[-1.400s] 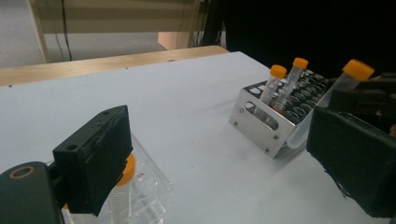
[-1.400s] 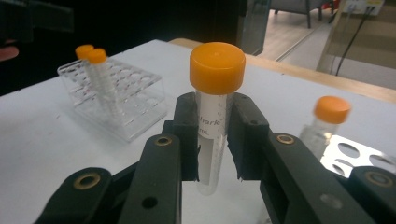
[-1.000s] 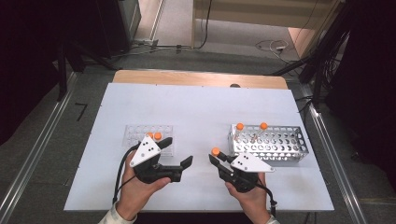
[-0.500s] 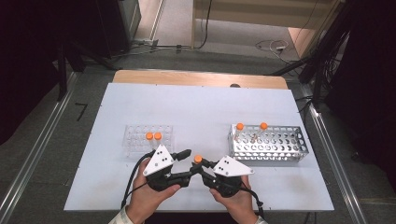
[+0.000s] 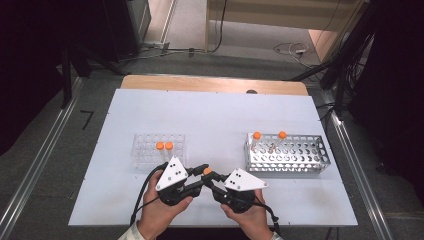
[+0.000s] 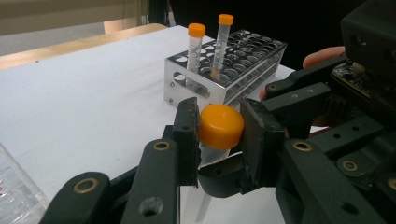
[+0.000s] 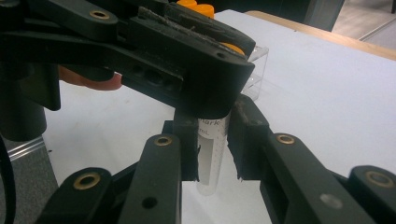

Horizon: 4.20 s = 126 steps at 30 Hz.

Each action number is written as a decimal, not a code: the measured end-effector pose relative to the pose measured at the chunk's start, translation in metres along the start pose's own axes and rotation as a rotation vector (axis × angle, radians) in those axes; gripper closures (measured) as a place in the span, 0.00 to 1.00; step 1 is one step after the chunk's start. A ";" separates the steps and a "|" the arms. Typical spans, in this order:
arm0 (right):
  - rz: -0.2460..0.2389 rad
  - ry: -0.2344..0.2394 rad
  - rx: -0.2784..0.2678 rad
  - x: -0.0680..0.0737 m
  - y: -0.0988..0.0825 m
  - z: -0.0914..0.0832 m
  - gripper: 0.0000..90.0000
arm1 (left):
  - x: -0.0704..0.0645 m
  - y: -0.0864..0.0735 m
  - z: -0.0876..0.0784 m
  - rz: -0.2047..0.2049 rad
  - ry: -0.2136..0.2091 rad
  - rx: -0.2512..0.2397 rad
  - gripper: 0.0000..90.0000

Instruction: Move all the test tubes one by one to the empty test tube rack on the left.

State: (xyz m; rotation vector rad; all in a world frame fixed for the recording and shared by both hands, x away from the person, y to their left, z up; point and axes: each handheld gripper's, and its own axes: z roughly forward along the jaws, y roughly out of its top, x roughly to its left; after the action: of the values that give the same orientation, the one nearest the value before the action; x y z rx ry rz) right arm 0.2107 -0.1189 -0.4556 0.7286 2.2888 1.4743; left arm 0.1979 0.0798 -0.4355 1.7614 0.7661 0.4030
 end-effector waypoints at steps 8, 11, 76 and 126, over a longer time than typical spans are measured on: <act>0.031 0.031 -0.013 0.000 0.000 -0.001 0.47 | 0.003 0.003 -0.005 -0.007 0.003 0.001 0.78; 0.051 0.038 -0.014 -0.002 0.000 -0.002 0.37 | 0.008 0.006 -0.010 -0.023 0.011 -0.005 0.78; 0.110 -0.036 -0.041 -0.034 -0.009 -0.032 0.33 | 0.106 0.018 -0.079 -0.104 0.371 -0.093 0.78; 0.208 -0.346 -0.048 -0.092 -0.021 -0.067 0.30 | 0.097 0.005 -0.071 -0.213 0.333 -0.138 0.23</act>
State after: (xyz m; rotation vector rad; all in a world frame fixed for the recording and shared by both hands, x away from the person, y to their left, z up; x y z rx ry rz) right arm 0.2464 -0.2287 -0.4473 1.1374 1.9589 1.3557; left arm 0.2268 0.1959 -0.4179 1.4833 1.1236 0.5979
